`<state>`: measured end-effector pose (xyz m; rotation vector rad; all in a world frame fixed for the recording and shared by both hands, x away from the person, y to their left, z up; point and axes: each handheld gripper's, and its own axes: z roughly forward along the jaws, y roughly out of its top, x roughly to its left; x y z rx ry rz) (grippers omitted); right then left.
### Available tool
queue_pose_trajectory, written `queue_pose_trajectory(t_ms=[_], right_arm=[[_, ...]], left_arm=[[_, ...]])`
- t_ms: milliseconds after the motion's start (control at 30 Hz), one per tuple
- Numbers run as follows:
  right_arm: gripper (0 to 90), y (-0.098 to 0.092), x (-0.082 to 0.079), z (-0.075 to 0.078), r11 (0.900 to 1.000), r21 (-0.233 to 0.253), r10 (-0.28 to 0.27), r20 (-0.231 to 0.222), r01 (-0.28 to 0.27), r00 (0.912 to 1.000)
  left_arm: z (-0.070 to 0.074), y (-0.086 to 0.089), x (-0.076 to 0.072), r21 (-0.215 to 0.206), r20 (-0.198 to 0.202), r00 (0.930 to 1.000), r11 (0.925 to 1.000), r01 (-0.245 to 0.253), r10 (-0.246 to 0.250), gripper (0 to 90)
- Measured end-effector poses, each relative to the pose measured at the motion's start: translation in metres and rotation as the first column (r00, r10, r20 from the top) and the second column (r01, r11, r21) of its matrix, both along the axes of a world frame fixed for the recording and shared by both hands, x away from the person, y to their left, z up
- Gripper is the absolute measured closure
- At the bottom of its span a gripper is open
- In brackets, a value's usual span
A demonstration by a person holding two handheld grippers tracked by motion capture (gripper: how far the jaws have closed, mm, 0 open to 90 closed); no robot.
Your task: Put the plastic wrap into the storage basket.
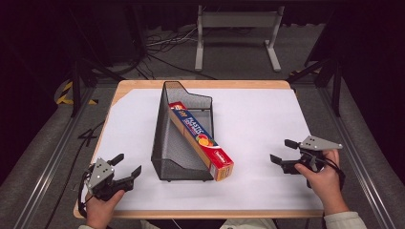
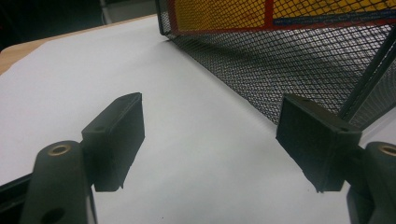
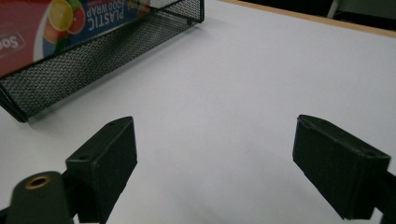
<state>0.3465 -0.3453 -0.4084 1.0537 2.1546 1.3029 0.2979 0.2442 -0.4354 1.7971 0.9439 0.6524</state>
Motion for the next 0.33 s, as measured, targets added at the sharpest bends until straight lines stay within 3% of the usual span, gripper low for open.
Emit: queue_pose_trajectory(t_ms=[100,333], right_arm=[[14.7,-0.006,-0.001,-0.009,0.999,-0.041,-0.012,0.002,0.013,0.9999],[14.7,-0.007,-0.004,-0.02,0.999,-0.031,-0.029,0.003,0.03,0.9996]], left_arm=[[0.0,0.0,0.0,-0.005,0.003,1.0,1.0,0.002,-0.002,24.2],[0.001,-0.002,0.0,-0.011,0.006,0.9999,0.9998,0.015,-0.015,24.1]])
